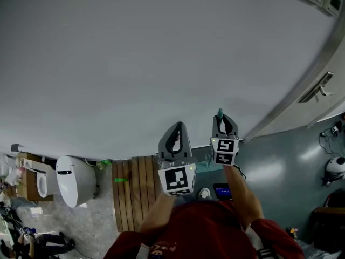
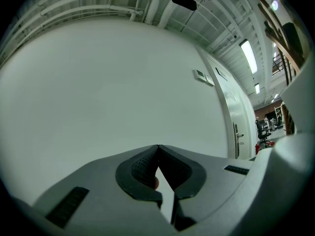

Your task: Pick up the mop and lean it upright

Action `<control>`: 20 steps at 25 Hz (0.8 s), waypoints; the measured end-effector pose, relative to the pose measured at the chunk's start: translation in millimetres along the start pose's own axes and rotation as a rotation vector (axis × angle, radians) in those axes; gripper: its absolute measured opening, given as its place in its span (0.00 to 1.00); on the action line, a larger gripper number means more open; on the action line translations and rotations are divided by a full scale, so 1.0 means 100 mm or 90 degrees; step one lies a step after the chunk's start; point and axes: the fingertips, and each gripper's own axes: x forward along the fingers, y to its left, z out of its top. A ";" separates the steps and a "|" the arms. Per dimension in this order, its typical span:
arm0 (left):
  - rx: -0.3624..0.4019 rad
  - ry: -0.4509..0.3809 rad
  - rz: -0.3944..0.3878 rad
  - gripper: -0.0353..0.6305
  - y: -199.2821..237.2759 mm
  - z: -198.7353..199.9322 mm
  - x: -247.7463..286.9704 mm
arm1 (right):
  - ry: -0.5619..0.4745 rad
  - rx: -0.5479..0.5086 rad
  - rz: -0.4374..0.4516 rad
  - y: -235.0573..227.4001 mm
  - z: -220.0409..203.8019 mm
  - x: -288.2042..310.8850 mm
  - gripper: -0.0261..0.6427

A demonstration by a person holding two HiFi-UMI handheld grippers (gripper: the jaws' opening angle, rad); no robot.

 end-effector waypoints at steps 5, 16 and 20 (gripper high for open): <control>0.004 0.007 0.004 0.07 0.05 -0.03 -0.02 | 0.006 -0.006 -0.001 0.01 0.05 0.26 0.20; 0.016 0.018 0.015 0.07 0.10 -0.07 -0.04 | 0.020 -0.009 -0.003 -0.01 0.06 0.54 0.20; 0.015 0.018 0.019 0.07 0.12 -0.07 -0.04 | 0.019 -0.009 -0.004 0.00 0.07 0.55 0.20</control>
